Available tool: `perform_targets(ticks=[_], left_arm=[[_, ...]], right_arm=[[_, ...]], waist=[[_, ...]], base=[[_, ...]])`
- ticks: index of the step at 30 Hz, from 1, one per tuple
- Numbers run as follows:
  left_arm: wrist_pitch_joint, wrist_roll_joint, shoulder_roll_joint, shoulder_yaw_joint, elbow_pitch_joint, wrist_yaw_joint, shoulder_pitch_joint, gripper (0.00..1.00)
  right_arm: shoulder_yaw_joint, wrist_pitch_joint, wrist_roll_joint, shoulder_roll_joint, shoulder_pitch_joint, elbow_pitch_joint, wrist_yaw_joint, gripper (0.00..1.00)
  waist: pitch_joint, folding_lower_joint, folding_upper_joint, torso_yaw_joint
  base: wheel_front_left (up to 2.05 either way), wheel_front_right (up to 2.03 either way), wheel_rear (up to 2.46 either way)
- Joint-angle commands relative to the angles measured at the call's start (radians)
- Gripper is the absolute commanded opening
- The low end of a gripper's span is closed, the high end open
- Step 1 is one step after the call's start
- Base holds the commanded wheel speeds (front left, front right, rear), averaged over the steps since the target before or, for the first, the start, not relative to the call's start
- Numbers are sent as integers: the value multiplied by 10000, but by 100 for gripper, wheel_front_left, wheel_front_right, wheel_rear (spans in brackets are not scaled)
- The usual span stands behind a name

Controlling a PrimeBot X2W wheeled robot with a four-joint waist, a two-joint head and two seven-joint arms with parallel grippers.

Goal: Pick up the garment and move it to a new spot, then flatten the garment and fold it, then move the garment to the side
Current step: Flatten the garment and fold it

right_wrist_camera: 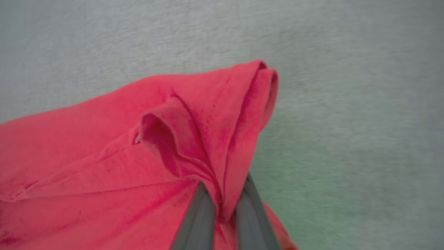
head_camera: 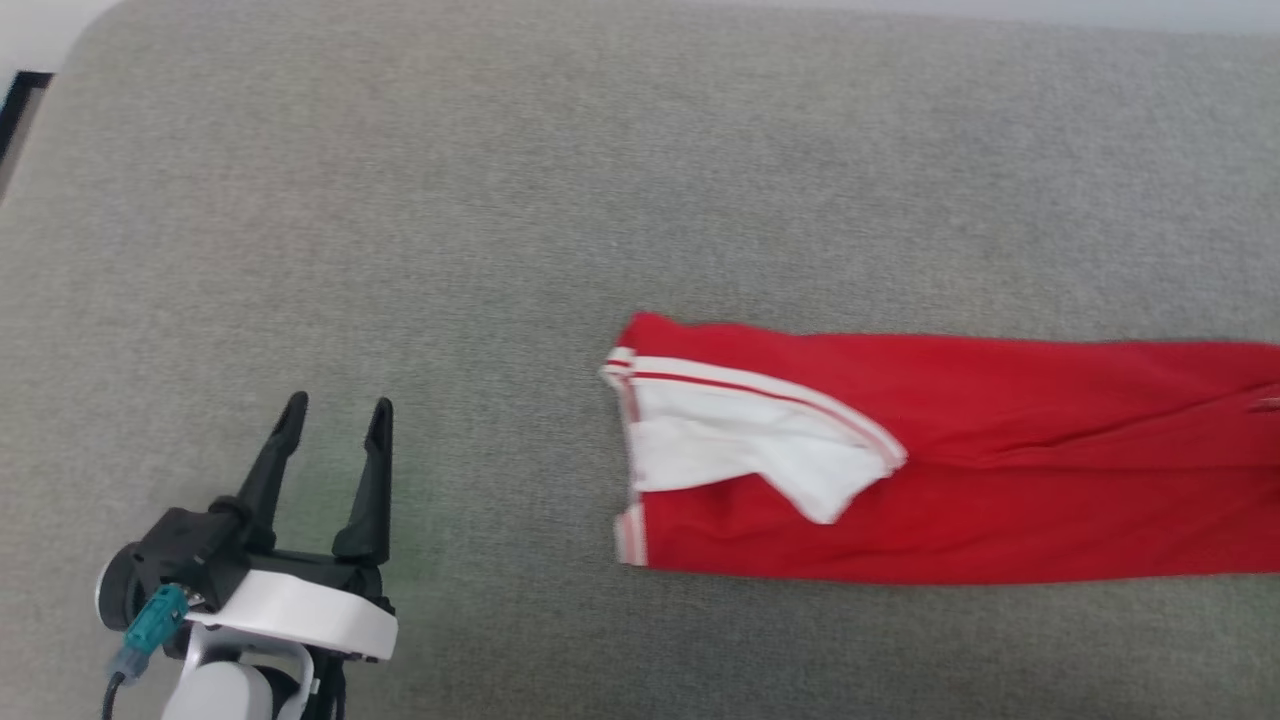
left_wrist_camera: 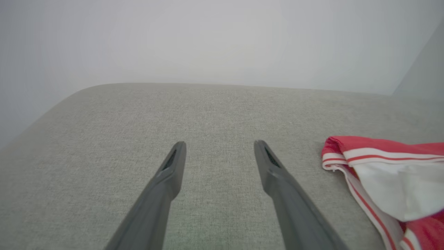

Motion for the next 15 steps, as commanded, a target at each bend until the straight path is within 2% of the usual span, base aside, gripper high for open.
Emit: perform_targets(ticks=[1, 9, 15], left_arm=[[-44, 115, 107, 49, -33, -18, -161, 100], [-44, 352, 320, 40, -214, -19, -373, 100], [-45, 338, 342, -40, -132, -19, -389, 100]], right_arm=[[-400, -114, -45, -249, -30, 50, -4, 0], [-2339, -651, -634, -1310, -147, 866, -4, 0], [-2343, -1058, -691, -1350, -273, 1222, -2, 0]], waist=[[124, 0, 0, -211], [331, 0, 0, -670], [252, 0, 0, -771]], base=[[0, 0, 0], [0, 0, 0], [0, 0, 0]])
